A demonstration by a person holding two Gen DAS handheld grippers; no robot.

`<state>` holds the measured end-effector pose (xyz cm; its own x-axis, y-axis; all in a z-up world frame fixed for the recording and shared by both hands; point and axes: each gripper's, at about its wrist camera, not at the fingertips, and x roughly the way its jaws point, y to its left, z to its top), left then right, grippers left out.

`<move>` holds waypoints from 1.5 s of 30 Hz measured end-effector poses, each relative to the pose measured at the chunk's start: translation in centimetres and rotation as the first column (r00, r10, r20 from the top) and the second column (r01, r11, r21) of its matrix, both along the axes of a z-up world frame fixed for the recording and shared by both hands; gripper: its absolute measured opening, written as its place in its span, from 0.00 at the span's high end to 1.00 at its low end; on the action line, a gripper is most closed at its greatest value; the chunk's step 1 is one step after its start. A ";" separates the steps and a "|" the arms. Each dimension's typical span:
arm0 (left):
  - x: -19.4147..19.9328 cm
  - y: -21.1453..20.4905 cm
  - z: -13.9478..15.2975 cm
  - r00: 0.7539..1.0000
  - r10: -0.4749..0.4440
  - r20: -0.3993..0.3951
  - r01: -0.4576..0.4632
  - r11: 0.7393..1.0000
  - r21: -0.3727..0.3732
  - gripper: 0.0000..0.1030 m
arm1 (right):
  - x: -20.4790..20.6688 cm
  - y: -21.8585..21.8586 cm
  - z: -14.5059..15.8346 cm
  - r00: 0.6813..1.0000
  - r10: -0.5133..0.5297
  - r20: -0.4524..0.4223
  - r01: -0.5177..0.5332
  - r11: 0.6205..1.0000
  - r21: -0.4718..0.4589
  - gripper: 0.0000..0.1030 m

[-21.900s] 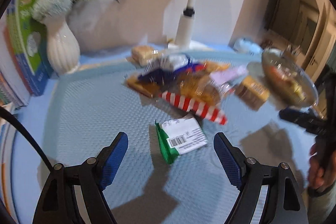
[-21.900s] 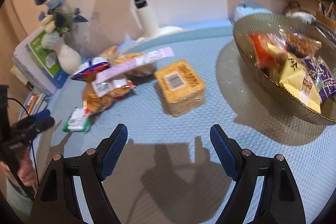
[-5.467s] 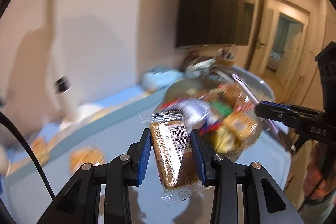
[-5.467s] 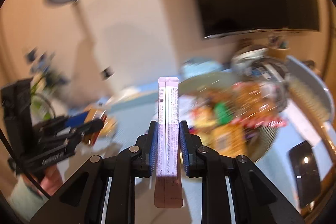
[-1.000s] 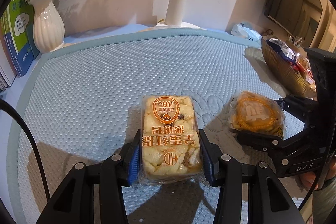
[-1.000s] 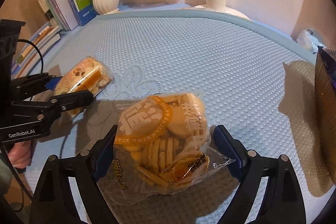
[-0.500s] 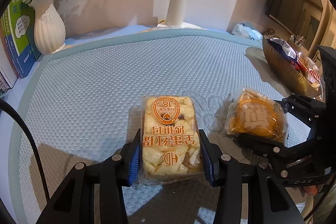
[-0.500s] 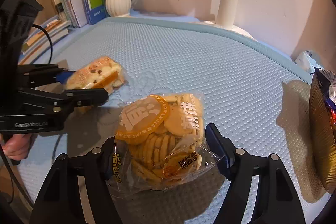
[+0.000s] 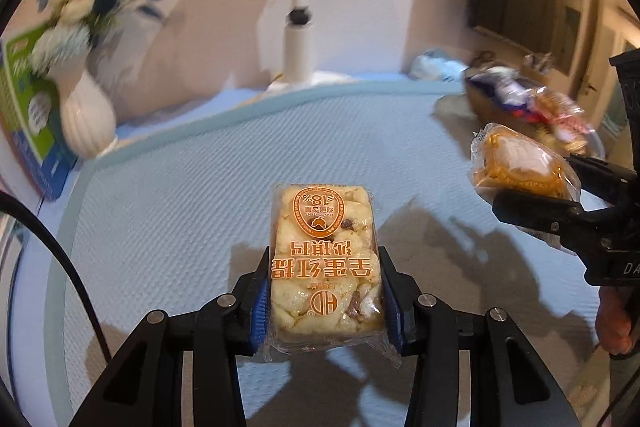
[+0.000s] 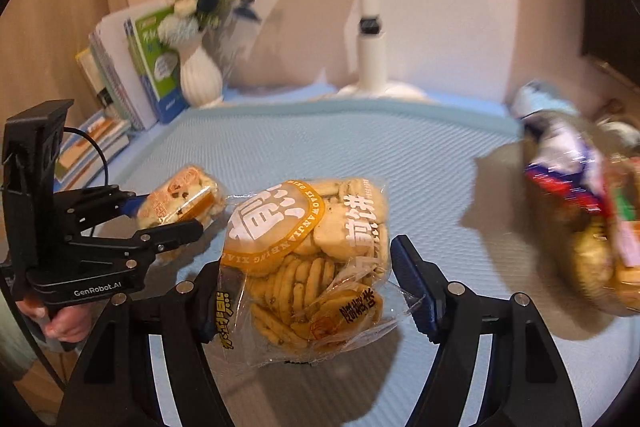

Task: Organize snacks
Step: 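Carry both packs over the glass bowl and open both grippers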

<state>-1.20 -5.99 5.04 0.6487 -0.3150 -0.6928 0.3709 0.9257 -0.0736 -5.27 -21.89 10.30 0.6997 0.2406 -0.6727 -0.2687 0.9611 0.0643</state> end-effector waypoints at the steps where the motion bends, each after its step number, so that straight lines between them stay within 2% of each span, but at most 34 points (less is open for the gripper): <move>1: 0.0 -0.6 0.8 1.000 -0.016 0.012 0.016 1.000 -0.002 0.57 | -0.5 -0.5 0.7 1.000 -0.016 0.016 0.016 1.000 0.001 0.31; 4: 0.4 -2.7 3.7 0.996 -0.067 0.053 0.068 0.998 -0.016 0.57 | -1.8 -2.5 3.3 0.992 -0.082 0.093 0.081 0.997 0.008 0.31; 7: 2.3 -5.8 6.9 0.990 -0.123 0.074 0.127 0.991 -0.046 0.57 | -2.7 -5.5 6.3 0.970 -0.173 0.172 0.169 0.985 0.036 0.31; 9: 4.1 -8.7 9.4 0.982 -0.171 0.082 0.178 0.980 -0.088 0.57 | -2.9 -8.1 8.2 0.943 -0.254 0.214 0.248 0.967 0.053 0.31; 13: 7.6 -14.2 12.0 0.965 -0.254 0.068 0.262 0.951 -0.163 0.57 | -2.4 -13.2 10.7 0.881 -0.401 0.251 0.399 0.915 0.061 0.31; 17: 10.7 -19.4 12.8 0.948 -0.312 0.056 0.317 0.932 -0.174 0.57 | -0.6 -17.6 11.4 0.849 -0.487 0.208 0.474 0.874 0.110 0.31; 20: 12.7 -23.0 12.6 0.928 -0.372 0.027 0.370 0.908 -0.196 0.57 | 0.8 -19.9 10.8 0.826 -0.538 0.166 0.524 0.843 0.122 0.31; 23: 13.8 -25.9 12.1 0.919 -0.393 0.007 0.387 0.901 -0.197 0.57 | 1.9 -21.8 10.0 0.805 -0.578 0.133 0.561 0.815 0.147 0.31; 27: 14.8 -28.6 11.5 0.906 -0.423 -0.001 0.414 0.887 -0.203 0.57 | 1.9 -23.4 9.1 0.799 -0.592 0.103 0.564 0.798 0.214 0.29; 29: 15.2 -29.6 11.3 0.907 -0.421 -0.011 0.411 0.890 -0.197 0.49 | 2.4 -23.7 8.8 0.787 -0.609 0.098 0.581 0.785 0.218 0.26; 30: 15.5 -30.1 11.2 0.907 -0.420 -0.019 0.409 0.892 -0.192 0.31 | 2.6 -23.9 8.5 0.782 -0.617 0.089 0.588 0.778 0.222 0.25; 31: 15.6 -30.2 11.1 0.906 -0.423 -0.019 0.412 0.891 -0.193 0.24 | 2.7 -24.1 8.4 0.787 -0.613 0.077 0.583 0.778 0.233 0.23; 33: 15.4 -29.9 11.1 0.906 -0.423 -0.011 0.414 0.892 -0.183 0.24 | 2.5 -24.4 8.2 0.803 -0.593 0.056 0.561 0.785 0.263 0.23; 35: 14.6 -28.8 11.4 0.905 -0.425 -0.001 0.419 0.892 -0.168 0.24 | 1.8 -24.2 8.3 0.801 -0.595 0.065 0.562 0.785 0.262 0.23; 39: 12.8 -24.8 12.8 0.921 -0.387 0.040 0.389 0.910 -0.147 0.24 | 0.3 -23.3 9.3 0.800 -0.593 0.094 0.552 0.788 0.275 0.23; 45: 9.0 -15.9 16.3 0.952 -0.282 0.117 0.296 0.947 -0.125 0.24 | -0.9 -19.1 10.8 0.849 -0.516 0.116 0.462 0.830 0.312 0.23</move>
